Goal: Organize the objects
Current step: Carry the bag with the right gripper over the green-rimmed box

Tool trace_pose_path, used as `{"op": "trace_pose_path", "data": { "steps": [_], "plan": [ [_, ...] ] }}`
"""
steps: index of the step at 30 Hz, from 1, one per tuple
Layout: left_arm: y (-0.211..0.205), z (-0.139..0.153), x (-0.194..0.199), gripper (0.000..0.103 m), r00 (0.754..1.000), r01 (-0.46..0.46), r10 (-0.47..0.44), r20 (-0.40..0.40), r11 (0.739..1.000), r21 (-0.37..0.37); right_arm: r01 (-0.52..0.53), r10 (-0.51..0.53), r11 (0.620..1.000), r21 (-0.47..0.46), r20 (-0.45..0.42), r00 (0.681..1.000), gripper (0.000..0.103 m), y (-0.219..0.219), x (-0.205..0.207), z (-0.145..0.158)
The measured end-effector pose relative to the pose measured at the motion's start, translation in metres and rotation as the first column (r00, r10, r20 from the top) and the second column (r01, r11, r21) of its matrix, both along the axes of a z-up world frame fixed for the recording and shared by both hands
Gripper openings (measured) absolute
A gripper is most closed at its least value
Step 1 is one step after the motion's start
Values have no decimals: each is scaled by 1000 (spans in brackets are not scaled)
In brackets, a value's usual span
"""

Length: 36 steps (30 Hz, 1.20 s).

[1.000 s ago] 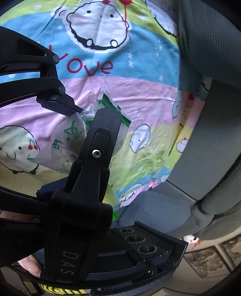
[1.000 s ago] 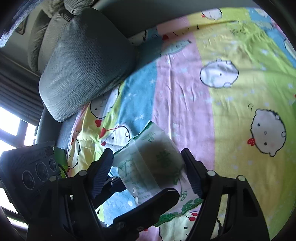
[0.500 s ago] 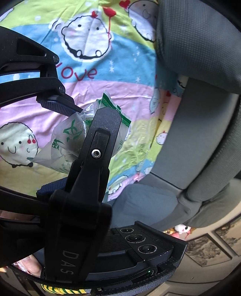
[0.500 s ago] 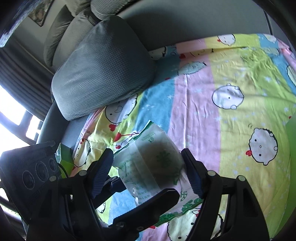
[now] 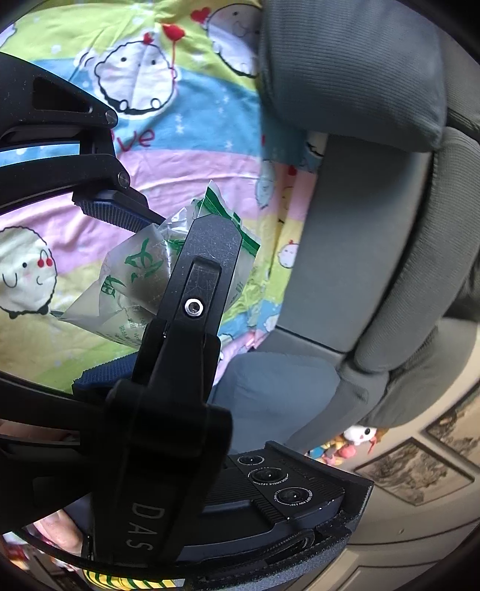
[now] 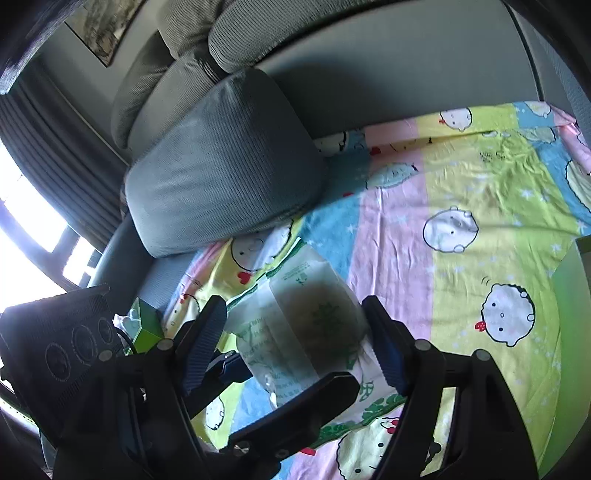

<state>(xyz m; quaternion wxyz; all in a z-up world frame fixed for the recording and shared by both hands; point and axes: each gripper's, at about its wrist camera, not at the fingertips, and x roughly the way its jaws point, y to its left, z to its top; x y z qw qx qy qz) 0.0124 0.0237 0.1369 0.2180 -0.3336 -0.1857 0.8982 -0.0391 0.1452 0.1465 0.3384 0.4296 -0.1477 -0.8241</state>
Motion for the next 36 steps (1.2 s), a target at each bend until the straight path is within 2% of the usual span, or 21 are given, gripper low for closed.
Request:
{"op": "trace_pose_path", "data": {
  "steps": [18,28,36],
  "plan": [
    [31,35,18,64,992,13,-22,-123,997,-74,14,-25,996,-92,-127,992,74,35,26,36],
    [56,45,15,64,986,44,-61,-156,993,-111,55,-77,987,-149,-147,986,74,65,29,42],
    [73,53,14,64,976,88,-111,-185,988,-130,107,-133,982,-153,-169,977,74,84,35,48]
  ]
}}
